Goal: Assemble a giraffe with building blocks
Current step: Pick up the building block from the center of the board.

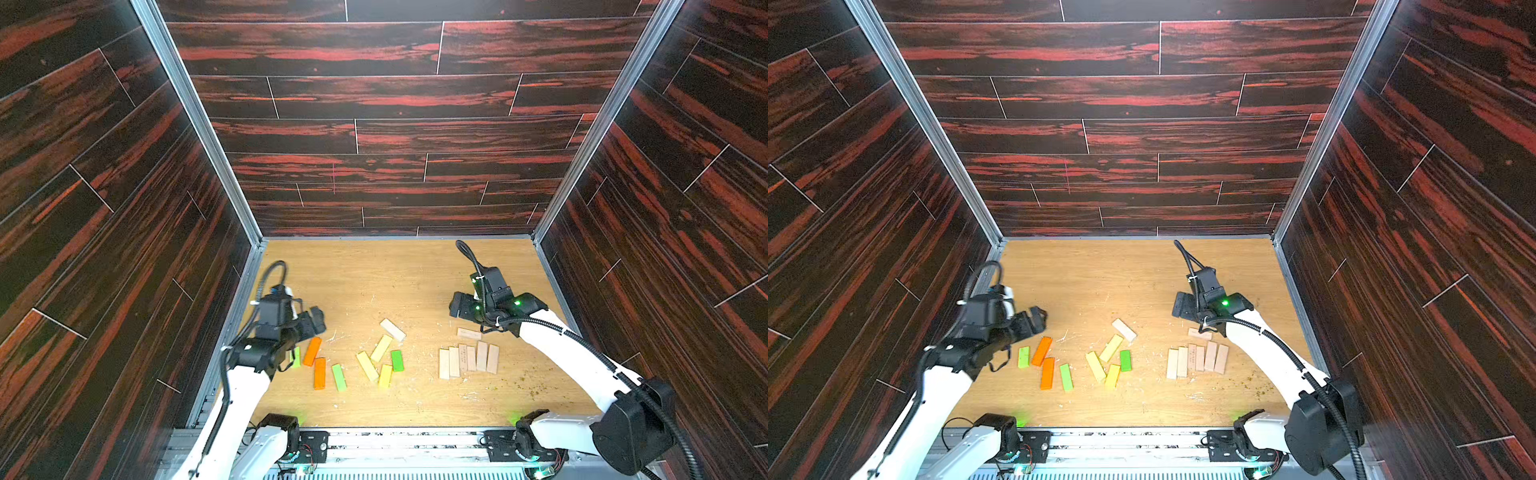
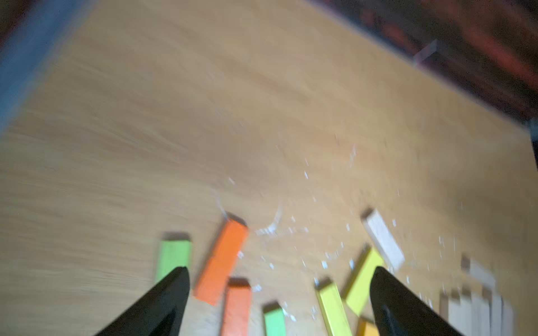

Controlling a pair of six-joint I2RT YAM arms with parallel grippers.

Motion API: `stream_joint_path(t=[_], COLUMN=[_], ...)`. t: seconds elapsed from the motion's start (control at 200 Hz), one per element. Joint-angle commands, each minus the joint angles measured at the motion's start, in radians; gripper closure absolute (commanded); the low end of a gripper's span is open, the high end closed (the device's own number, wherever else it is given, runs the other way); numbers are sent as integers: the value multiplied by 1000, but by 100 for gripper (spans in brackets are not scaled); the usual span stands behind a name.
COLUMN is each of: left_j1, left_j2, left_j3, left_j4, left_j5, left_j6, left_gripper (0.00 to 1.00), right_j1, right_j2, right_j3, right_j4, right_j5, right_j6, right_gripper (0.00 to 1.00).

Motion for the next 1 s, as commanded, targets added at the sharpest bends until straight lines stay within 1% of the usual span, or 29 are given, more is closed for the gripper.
stream_joint_path(t=[0.0, 0.08, 0.125, 0.18, 0.501, 0.817, 0.997], left_j1=[-61, -110, -134, -158, -240, -287, -302], left_j2=[33, 67, 88, 112, 209, 287, 303], left_j3=[-6, 4, 9, 13, 35, 50, 54], left_j4=[16, 66, 77, 92, 147, 189, 199], left_j5=[24, 19, 18, 11, 11, 45, 46], left_j6=[-28, -35, -40, -46, -61, -70, -69], left_gripper=[0, 0, 0, 0, 0, 0, 0], right_j1=[-66, -107, -117, -123, -167, -165, -156], right_j2=[21, 36, 54, 90, 222, 333, 371], right_j3=[-35, -44, -41, -32, -11, 3, 4], right_j4=[-16, -15, -20, -28, -27, -16, -13], right_j5=[-92, -123, -130, -140, -134, -148, -116], right_j6=[27, 6, -7, -25, -65, -77, -66], right_gripper=[5, 4, 2, 2, 2, 1, 1])
